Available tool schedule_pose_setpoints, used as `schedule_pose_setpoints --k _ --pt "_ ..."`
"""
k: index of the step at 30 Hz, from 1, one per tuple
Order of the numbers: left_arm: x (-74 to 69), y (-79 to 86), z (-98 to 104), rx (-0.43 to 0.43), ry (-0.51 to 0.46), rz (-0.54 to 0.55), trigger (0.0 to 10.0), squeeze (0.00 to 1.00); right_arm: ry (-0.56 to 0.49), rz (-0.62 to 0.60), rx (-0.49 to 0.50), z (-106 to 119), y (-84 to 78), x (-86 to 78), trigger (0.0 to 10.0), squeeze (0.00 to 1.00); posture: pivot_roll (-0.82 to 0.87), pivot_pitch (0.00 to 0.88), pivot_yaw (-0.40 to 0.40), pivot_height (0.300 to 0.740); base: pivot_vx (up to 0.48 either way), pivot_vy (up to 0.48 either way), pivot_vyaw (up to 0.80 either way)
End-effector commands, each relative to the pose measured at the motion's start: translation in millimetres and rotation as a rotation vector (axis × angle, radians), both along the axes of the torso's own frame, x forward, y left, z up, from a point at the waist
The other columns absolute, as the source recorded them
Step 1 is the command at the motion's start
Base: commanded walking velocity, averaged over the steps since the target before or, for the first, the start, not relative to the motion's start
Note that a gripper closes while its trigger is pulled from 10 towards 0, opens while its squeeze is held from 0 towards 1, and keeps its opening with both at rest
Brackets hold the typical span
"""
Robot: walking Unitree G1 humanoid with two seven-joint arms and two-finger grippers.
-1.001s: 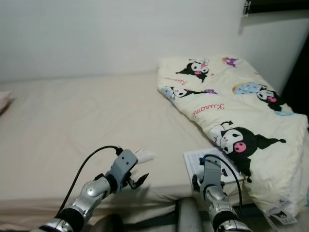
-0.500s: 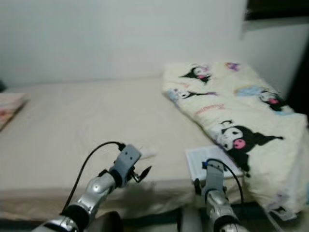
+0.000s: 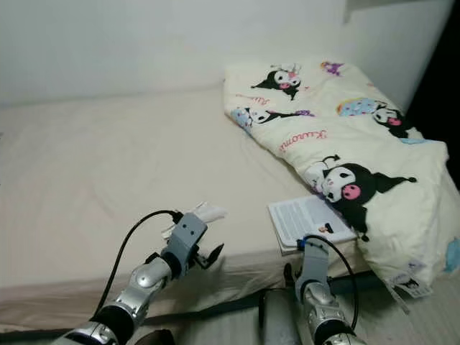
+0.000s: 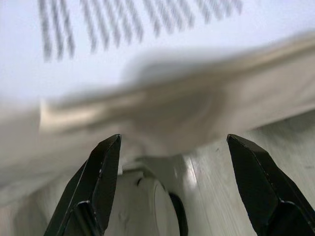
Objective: Clean up the room
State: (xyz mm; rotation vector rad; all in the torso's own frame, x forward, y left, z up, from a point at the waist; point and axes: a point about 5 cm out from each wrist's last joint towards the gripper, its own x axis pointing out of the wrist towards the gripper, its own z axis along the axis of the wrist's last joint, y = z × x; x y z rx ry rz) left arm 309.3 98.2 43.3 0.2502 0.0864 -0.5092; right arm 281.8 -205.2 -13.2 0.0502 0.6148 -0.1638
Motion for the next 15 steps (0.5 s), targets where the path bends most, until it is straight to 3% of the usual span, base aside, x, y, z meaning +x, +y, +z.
schedule_pose_setpoints --k 1,4,6,8,15 --pt "5.7 -1.1 6.5 -0.042 -0.012 0.048 10.0 0.00 -0.010 0.011 0.002 0.2 3.3 0.5 10.0 0.00 -0.18 0.083 0.061 0.586 0.000 0.000 0.00" --pt "13.6 -3.9 17.5 -0.062 -0.052 0.077 10.0 0.00 -0.016 0.011 0.001 1.2 3.2 1.4 10.0 0.00 -0.18 0.085 0.062 0.586 0.000 0.000 0.00" --pt "26.2 -14.0 38.8 -0.080 -0.128 0.081 10.0 0.00 -0.030 0.011 0.005 2.8 4.4 2.8 10.0 0.00 -0.19 0.098 0.069 0.586 0.000 0.000 0.00" --pt "29.8 -19.5 44.1 -0.053 -0.146 0.061 10.0 0.00 -0.037 0.011 0.007 3.3 5.3 3.1 10.0 0.00 -0.19 0.109 0.073 0.586 0.000 0.000 0.00" --pt "38.7 -35.7 51.1 -0.017 -0.101 -0.006 10.0 0.00 -0.056 0.018 0.006 1.5 8.9 -1.8 10.0 0.00 -0.21 0.200 0.107 0.586 0.000 0.000 0.00"
